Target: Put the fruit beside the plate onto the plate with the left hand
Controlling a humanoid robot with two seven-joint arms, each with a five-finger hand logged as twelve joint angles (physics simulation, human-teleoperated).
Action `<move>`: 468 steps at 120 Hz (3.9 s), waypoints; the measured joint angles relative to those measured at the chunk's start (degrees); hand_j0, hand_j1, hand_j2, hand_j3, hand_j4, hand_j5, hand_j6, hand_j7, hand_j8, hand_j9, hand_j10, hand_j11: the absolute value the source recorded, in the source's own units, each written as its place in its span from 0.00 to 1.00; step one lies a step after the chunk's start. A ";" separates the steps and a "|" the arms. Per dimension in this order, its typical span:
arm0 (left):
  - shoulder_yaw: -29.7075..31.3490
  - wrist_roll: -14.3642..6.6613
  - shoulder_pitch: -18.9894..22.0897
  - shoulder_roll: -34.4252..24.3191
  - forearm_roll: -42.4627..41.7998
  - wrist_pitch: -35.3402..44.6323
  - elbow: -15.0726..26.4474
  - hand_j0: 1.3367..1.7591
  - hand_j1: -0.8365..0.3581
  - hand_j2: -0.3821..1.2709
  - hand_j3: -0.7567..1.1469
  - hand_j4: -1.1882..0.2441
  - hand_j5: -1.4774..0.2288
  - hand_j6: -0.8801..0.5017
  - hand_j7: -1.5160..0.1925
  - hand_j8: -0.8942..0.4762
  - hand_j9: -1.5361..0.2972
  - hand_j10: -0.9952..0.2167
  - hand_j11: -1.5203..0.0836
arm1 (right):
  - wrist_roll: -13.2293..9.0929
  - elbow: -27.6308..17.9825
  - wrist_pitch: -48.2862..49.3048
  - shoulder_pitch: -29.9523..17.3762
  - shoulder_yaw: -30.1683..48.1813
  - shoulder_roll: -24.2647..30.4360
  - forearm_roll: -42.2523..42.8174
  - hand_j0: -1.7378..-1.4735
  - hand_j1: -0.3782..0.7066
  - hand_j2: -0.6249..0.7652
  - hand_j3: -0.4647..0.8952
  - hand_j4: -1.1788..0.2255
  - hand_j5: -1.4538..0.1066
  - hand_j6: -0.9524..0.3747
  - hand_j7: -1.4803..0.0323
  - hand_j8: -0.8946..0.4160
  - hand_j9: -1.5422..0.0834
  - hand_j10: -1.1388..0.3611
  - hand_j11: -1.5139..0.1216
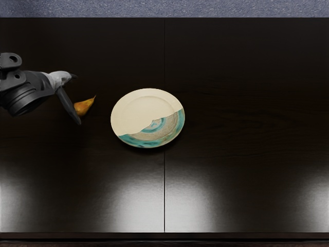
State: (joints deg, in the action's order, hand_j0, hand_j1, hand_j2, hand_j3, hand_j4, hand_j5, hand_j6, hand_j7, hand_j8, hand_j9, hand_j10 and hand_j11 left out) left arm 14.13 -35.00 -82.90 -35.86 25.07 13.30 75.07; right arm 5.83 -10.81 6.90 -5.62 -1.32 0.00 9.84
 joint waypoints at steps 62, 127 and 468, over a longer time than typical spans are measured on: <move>6.01 0.00 -0.08 5.91 0.05 5.63 -2.32 0.76 0.95 0.24 0.40 0.80 0.83 0.60 0.85 0.62 0.81 0.78 0.91 | 0.00 0.00 -0.02 0.00 0.00 0.00 0.00 0.30 0.04 0.45 0.34 0.83 0.92 0.71 0.97 0.68 0.94 0.75 0.92; 7.02 0.00 1.42 9.30 2.95 6.64 -6.10 0.76 0.88 0.25 0.40 0.75 0.78 0.55 0.80 0.57 0.76 0.73 0.86 | -0.02 0.00 -0.01 0.00 0.00 0.00 0.00 0.30 0.04 0.45 0.34 0.83 0.92 0.71 0.97 0.68 0.94 0.75 0.92; -0.24 -0.14 5.64 10.65 -0.37 0.55 -12.86 0.74 0.43 0.53 0.40 0.27 0.21 0.18 0.25 0.30 0.27 0.31 0.25 | 0.01 0.00 -0.02 0.00 0.00 0.00 0.00 0.30 0.04 0.45 0.34 0.83 0.92 0.71 0.97 0.68 0.94 0.75 0.92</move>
State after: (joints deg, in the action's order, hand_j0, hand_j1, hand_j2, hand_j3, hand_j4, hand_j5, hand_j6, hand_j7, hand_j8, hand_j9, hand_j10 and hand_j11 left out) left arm 13.89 -35.14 -77.26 -25.21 24.70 13.85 62.21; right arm 5.84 -10.81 6.88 -5.62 -1.32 0.00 9.84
